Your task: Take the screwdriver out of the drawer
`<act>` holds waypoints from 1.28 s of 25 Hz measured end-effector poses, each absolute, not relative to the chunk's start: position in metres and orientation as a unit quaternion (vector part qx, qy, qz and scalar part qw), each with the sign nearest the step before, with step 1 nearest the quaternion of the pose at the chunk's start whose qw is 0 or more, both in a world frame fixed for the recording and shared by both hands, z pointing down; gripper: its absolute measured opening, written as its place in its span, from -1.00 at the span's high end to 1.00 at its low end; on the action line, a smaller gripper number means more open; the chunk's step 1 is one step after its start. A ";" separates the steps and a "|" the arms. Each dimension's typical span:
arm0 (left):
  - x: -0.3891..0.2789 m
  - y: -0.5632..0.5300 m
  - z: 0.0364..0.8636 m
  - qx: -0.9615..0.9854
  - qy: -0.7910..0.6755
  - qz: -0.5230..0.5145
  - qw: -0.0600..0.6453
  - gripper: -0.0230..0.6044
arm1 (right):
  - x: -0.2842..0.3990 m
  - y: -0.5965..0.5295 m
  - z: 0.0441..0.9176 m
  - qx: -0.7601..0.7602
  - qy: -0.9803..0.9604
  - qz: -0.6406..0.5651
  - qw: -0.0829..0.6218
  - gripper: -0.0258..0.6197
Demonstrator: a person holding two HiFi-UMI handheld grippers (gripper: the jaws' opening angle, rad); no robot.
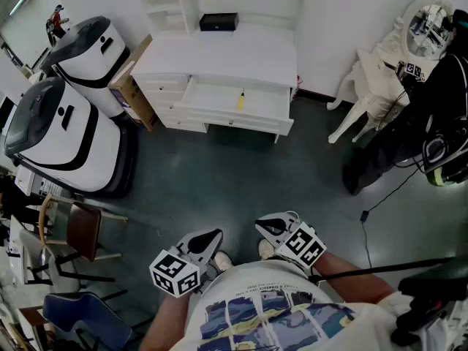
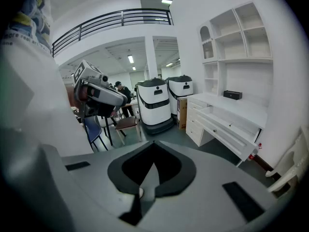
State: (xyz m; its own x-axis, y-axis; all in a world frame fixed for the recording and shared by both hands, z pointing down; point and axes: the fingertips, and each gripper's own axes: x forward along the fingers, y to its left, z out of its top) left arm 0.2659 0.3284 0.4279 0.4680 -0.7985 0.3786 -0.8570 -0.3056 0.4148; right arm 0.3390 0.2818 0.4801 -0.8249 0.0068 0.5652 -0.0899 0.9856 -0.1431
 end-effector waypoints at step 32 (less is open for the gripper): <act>0.156 0.267 0.460 0.826 -0.462 0.093 0.309 0.88 | 0.230 0.203 0.513 0.090 -0.940 0.136 0.301 0.84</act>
